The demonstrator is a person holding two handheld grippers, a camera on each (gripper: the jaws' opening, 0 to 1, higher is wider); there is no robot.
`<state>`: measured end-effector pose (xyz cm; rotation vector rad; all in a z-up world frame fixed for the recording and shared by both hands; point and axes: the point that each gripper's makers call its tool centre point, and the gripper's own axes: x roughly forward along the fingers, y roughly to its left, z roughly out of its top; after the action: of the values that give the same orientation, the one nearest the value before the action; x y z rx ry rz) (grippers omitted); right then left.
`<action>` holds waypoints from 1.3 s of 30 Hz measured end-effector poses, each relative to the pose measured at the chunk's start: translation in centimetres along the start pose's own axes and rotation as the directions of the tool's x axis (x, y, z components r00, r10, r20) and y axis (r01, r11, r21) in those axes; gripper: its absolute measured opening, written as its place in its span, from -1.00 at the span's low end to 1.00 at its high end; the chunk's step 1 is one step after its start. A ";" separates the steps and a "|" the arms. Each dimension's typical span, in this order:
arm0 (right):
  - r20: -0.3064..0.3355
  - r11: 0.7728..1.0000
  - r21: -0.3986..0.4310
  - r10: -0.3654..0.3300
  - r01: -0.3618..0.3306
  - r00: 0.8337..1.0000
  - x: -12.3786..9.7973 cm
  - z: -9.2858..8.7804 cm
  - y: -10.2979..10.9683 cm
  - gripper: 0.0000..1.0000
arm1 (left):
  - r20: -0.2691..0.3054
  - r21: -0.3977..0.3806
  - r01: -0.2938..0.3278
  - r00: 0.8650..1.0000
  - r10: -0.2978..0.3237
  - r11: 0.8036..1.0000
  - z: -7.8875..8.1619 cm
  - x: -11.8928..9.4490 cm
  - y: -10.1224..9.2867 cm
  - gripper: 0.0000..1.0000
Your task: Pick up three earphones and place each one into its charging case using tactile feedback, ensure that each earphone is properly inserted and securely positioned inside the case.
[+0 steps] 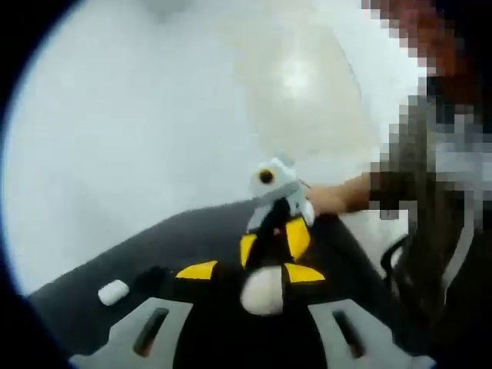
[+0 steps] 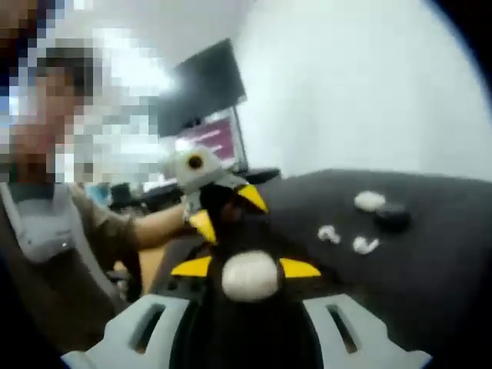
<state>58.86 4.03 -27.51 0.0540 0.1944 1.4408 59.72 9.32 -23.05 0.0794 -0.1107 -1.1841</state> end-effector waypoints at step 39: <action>-0.251 0.976 -0.216 -0.057 0.001 0.966 2.9 -4.3 0.0 -0.25 | 0.031 -0.113 -0.494 0.866 0.500 0.862 0.4 -4.6 9.6 -0.84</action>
<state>58.47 6.52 -31.98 -0.3123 0.2494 1.4295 66.76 17.21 -21.72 -0.0726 -0.1144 -0.6699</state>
